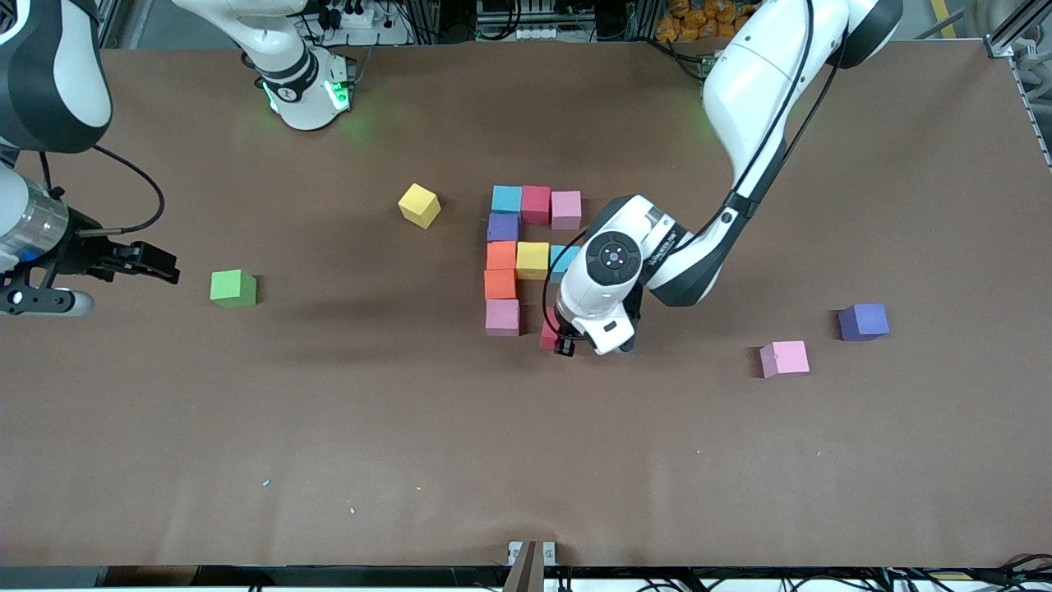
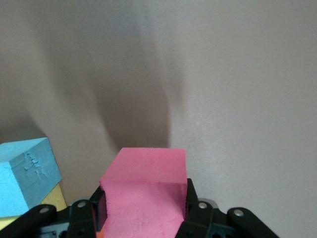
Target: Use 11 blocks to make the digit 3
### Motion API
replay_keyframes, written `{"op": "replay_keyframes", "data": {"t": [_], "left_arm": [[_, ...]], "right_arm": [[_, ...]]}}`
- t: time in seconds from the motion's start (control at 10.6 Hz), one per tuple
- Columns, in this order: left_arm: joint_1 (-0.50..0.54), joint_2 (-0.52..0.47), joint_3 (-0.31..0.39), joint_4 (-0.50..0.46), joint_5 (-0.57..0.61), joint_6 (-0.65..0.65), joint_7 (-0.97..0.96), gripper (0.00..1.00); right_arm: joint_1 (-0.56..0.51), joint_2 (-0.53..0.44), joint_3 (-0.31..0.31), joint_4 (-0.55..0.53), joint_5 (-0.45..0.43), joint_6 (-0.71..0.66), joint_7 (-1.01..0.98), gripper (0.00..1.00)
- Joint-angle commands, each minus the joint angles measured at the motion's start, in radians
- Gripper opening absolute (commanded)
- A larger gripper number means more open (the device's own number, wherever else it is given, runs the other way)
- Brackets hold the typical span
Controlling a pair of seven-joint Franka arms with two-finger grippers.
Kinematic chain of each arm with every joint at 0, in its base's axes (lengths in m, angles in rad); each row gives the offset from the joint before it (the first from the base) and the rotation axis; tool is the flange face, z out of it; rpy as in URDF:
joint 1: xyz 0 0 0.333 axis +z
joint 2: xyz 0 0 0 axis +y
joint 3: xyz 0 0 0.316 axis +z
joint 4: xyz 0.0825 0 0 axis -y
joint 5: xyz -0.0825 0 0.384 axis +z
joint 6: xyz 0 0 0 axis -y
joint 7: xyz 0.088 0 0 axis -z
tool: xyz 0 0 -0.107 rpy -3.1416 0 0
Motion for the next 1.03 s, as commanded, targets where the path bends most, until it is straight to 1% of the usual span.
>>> {"op": "replay_keyframes", "data": {"t": [0.0,0.47,0.94], "left_arm": [[-0.020,0.024,0.013,0.033,-0.021,-0.011,-0.067,0.00],[-0.044,0.055,0.013,0.033,-0.022,-0.011,-0.128,0.00],[-0.074,0.082,0.019,0.033,-0.019,-0.010,-0.142,0.00]], "right_arm": [[-0.008,-0.012,0.018,-0.002,-0.021,0.006,0.005,1.00],[0.006,-0.008,0.020,0.000,-0.024,0.077,0.004,1.00],[0.009,-0.008,0.020,-0.003,-0.045,0.083,0.004,1.00]]}}
